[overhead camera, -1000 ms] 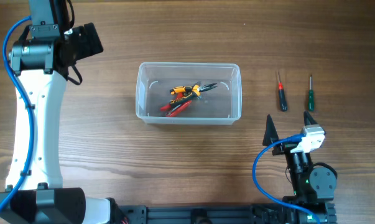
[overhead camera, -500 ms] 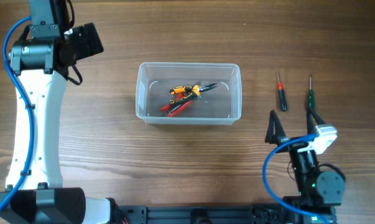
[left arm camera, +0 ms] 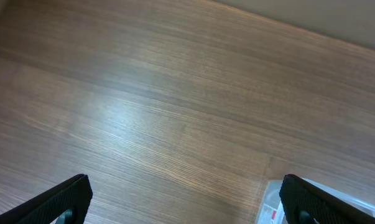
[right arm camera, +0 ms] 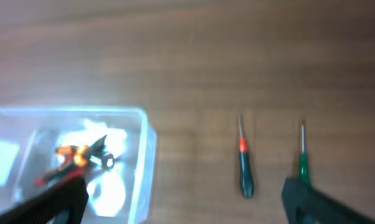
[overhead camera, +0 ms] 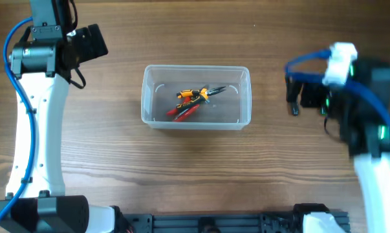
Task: Pack container
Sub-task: 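Move the right gripper over the red-black screwdriver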
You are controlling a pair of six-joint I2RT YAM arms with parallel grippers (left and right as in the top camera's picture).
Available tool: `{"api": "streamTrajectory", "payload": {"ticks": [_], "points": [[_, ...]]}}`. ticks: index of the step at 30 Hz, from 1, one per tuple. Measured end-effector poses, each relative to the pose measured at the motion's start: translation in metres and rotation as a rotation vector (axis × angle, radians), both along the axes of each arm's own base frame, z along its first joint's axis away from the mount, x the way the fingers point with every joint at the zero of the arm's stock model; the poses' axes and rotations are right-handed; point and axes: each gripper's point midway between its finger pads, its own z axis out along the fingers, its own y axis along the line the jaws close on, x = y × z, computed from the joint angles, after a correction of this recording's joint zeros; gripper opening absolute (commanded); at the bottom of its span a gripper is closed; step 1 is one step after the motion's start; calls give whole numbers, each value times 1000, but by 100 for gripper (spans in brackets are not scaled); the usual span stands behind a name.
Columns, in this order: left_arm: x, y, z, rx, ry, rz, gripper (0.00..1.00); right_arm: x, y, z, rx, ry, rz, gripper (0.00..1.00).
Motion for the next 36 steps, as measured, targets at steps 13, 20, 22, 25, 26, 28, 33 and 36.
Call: {"api": "streamTrajectory", "payload": {"ticks": [13,20,22,25,26,28,33,36], "points": [[0,0,0,-2,-2,-1,100,24,-2,-85,-24,432,35,100],[0,0,0,-2,-2,-1,100,19,-19,-101,-150,491,98,100],[0,0,0,-2,-2,-1,100,20,-26,-106,-171,508,92,100],[0,0,0,-2,-2,-1,100,22,-40,-122,-171,560,71,100],[0,0,0,-2,-2,-1,100,24,-45,-132,-166,588,62,100],[0,0,0,-2,-2,-1,100,25,-53,-150,-158,639,49,100],[0,0,0,-2,-1,-1,100,30,-59,-190,-143,726,45,100],[0,0,0,-2,-2,-1,100,34,-59,-203,-142,745,50,100]]}}
